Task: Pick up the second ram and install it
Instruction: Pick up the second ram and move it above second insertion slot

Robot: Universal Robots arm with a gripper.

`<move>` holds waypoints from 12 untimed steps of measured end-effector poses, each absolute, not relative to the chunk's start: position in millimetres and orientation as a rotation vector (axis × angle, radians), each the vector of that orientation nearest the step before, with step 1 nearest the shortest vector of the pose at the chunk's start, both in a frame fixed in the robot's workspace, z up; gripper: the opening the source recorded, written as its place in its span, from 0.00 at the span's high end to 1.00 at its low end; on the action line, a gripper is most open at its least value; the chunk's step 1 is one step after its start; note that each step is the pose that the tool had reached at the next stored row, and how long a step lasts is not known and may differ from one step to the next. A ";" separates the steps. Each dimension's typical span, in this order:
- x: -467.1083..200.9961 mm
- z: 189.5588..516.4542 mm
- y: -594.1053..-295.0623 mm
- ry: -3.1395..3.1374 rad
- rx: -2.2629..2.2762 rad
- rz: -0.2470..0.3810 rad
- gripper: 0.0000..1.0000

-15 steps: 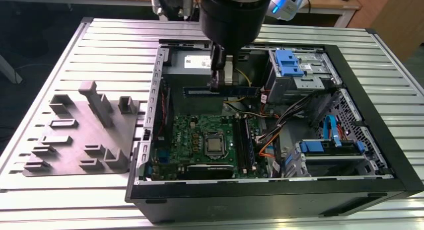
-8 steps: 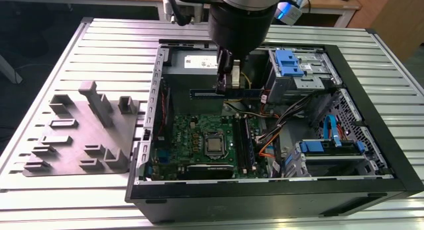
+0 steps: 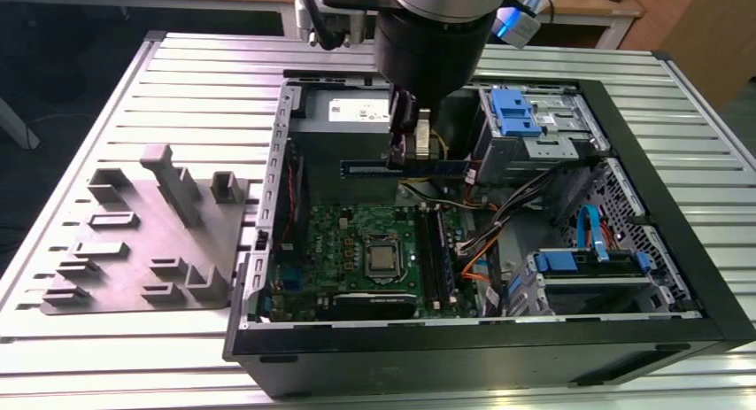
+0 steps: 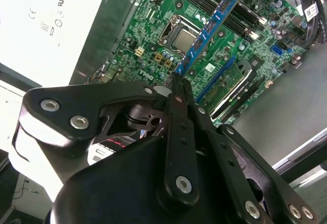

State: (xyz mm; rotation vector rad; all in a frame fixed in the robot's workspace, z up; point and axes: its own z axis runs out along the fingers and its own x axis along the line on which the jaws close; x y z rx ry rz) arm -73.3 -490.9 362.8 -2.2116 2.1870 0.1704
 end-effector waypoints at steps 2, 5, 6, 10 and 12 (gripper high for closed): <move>-73.3 362.8 -490.9 2.187 -2.212 0.170 0.92; -73.3 362.6 -490.9 2.187 -2.212 0.170 0.92; -73.3 361.9 -490.9 2.187 -2.211 0.171 0.92; -73.3 356.8 -490.9 2.187 -2.212 0.170 0.92; -73.3 354.0 -490.9 2.187 -2.212 0.170 0.92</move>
